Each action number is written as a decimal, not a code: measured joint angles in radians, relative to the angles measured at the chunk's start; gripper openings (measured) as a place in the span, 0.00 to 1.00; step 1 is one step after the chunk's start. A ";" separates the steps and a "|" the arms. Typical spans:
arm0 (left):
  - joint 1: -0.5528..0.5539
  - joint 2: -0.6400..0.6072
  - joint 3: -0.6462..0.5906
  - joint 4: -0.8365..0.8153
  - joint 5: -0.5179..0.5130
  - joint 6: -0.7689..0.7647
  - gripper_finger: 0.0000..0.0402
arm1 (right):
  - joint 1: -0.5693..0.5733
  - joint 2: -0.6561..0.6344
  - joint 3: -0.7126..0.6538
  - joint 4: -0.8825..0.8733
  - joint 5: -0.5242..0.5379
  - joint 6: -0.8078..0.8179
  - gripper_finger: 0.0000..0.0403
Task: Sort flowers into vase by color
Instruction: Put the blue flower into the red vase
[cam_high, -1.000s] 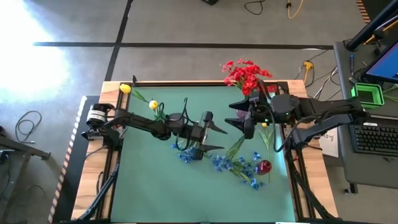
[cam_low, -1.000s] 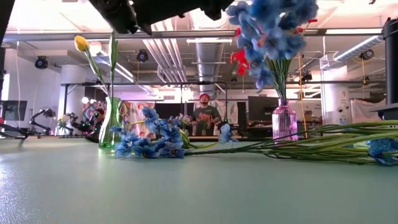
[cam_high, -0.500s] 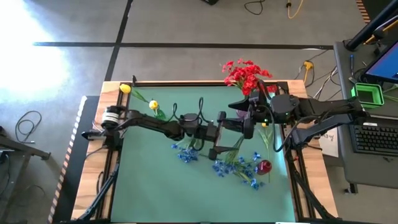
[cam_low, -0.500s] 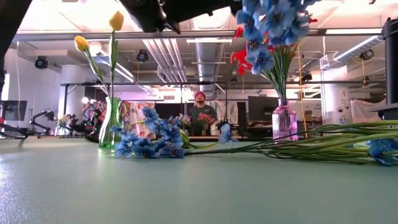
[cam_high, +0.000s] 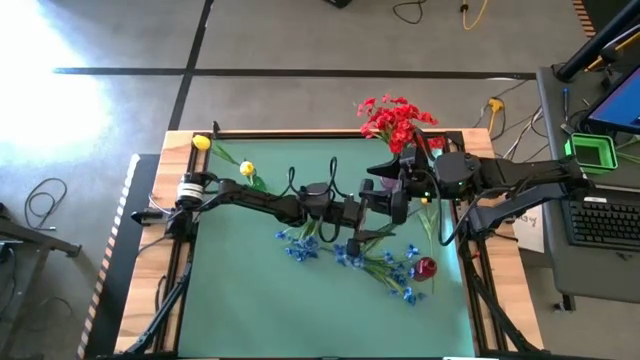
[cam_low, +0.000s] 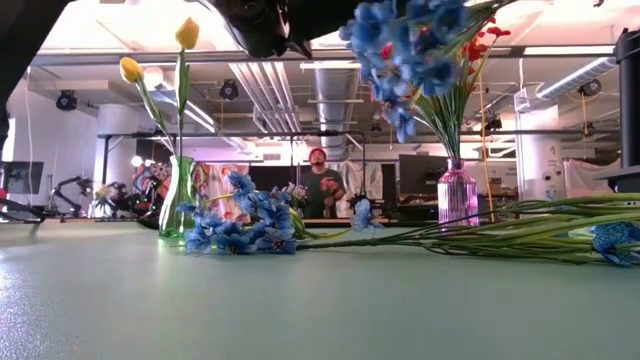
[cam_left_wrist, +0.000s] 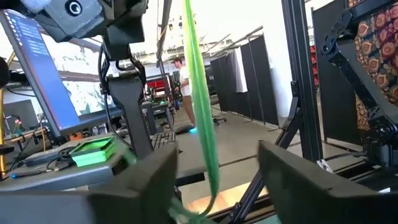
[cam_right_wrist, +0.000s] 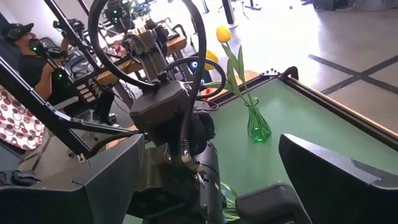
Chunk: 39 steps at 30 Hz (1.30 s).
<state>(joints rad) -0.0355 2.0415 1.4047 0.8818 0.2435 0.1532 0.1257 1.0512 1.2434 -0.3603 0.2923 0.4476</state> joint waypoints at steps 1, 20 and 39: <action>0.000 0.000 -0.001 0.000 -0.001 0.000 0.44 | 0.000 0.000 0.000 0.000 0.000 -0.001 0.90; 0.046 -0.034 -0.008 0.099 -0.008 0.006 0.00 | 0.001 0.000 -0.015 -0.001 -0.003 0.010 0.90; 0.125 -0.036 -0.002 0.083 -0.009 -0.144 0.00 | 0.036 0.015 -0.018 0.255 0.015 0.069 0.90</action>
<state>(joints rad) 0.0899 2.0059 1.4026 0.9644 0.2348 0.0094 0.1616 1.0665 1.2255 -0.1049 0.3077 0.5164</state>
